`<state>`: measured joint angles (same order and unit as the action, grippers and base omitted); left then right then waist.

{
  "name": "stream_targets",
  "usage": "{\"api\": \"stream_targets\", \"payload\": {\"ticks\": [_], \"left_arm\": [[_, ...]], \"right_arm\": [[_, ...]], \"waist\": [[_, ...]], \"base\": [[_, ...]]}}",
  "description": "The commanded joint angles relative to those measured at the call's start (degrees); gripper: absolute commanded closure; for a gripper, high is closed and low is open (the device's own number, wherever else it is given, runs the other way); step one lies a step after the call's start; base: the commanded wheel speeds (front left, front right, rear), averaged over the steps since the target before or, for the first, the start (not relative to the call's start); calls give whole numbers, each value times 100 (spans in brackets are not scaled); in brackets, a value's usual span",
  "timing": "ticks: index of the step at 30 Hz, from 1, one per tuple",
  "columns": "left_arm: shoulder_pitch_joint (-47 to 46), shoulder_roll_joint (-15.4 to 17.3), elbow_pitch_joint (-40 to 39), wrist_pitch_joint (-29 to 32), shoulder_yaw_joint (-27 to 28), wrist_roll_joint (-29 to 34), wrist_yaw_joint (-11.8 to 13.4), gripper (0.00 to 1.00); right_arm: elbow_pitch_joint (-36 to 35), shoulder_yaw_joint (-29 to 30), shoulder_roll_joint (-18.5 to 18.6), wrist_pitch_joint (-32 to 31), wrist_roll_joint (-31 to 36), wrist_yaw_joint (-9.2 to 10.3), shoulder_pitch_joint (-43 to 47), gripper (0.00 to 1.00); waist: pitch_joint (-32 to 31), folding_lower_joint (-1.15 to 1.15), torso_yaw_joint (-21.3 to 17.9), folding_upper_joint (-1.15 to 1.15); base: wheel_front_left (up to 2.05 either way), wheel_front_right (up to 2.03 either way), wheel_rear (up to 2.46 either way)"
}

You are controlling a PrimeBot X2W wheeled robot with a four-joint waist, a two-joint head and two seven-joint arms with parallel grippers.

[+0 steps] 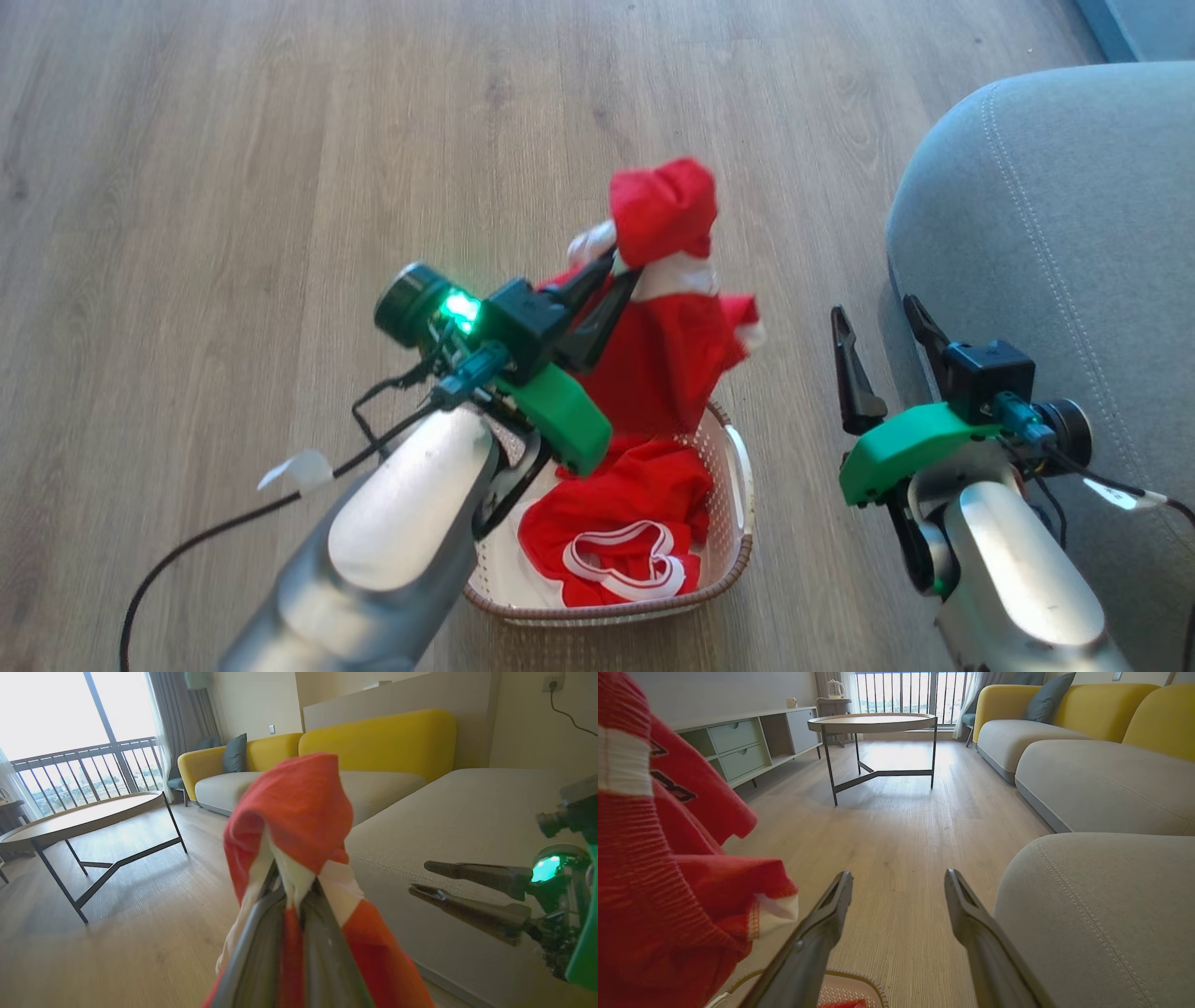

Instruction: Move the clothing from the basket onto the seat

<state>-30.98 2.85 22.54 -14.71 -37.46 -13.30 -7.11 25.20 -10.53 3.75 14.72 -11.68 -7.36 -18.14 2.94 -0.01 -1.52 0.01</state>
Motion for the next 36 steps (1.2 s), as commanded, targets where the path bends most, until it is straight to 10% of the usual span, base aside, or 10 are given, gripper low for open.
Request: {"api": "stream_targets", "payload": {"ticks": [1,11,21,36], "left_arm": [[-322,6,-210,-29,166,-56,-35,100],[-473,4,-285,-29,187,-120,-36,100],[-470,3,-321,-29,74,-190,-37,100],[-426,3,-457,-29,-301,-427,-29,100]], "right_arm": [[-155,-124,11,28,-20,-13,-78,0],[-485,-295,-30,28,-177,-13,-165,0],[-1736,-1650,157,28,-691,-13,-389,0],[-687,-2832,391,28,-1109,-13,-873,0]], "waist": [[-5,1,-3,-1],[-1,1,-89,-1],[27,1,-75,-1],[17,1,167,-1]], "base": [[0,0,0],[0,0,0],[0,0,0],[0,0,0]]}}
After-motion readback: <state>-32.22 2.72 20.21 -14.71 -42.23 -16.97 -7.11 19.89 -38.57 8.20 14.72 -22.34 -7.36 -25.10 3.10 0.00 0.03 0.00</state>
